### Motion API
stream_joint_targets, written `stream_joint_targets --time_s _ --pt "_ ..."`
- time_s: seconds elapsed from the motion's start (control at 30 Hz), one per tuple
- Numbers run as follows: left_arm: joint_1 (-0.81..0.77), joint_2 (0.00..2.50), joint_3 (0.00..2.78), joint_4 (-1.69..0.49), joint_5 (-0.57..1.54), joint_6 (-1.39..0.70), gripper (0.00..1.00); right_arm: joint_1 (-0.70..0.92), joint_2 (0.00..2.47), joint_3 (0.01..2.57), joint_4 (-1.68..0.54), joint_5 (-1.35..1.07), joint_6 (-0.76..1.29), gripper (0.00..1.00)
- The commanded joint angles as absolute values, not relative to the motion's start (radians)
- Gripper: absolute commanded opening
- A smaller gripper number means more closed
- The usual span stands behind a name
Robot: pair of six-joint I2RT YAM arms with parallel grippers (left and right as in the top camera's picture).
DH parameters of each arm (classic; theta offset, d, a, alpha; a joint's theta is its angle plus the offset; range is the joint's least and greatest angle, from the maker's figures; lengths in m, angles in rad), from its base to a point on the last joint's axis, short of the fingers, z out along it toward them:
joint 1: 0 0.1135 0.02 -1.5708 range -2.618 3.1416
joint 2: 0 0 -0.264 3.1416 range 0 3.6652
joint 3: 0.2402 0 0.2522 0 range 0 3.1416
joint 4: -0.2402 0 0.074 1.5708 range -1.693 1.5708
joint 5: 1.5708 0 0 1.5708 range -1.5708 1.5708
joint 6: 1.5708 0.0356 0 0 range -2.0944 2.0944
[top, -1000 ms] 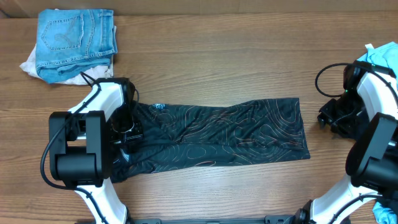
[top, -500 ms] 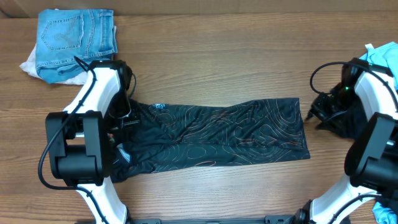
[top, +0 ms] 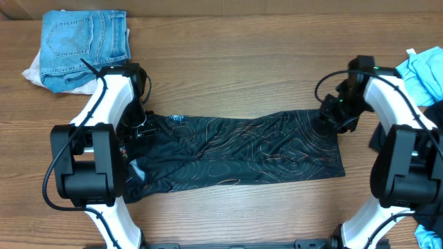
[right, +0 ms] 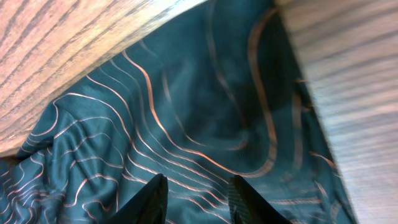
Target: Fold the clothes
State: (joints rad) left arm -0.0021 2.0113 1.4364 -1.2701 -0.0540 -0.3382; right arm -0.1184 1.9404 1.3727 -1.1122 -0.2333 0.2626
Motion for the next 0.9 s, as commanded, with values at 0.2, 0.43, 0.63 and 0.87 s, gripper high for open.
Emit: stream_joint_targets --time_s 0.2,0.43,0.63,0.87 --pt "0.015 2.024 1.348 -1.190 -0.060 -0.337 0.26 -0.108 1.942 1.326 -1.006 -0.225 0.262 0.35" --pt "0.031 2.025 1.280 -1.127 -0.059 -0.332 0.27 -0.108 1.944 1.284 -0.928 -0.215 0.285 0.25" --pt "0.046 2.027 1.248 -1.094 -0.059 -0.329 0.17 -0.108 1.958 1.217 -0.867 -0.176 0.296 0.11" --pt "0.069 2.027 1.225 -1.072 -0.059 -0.338 0.12 -0.109 2.014 1.211 -0.826 -0.125 0.323 0.06"
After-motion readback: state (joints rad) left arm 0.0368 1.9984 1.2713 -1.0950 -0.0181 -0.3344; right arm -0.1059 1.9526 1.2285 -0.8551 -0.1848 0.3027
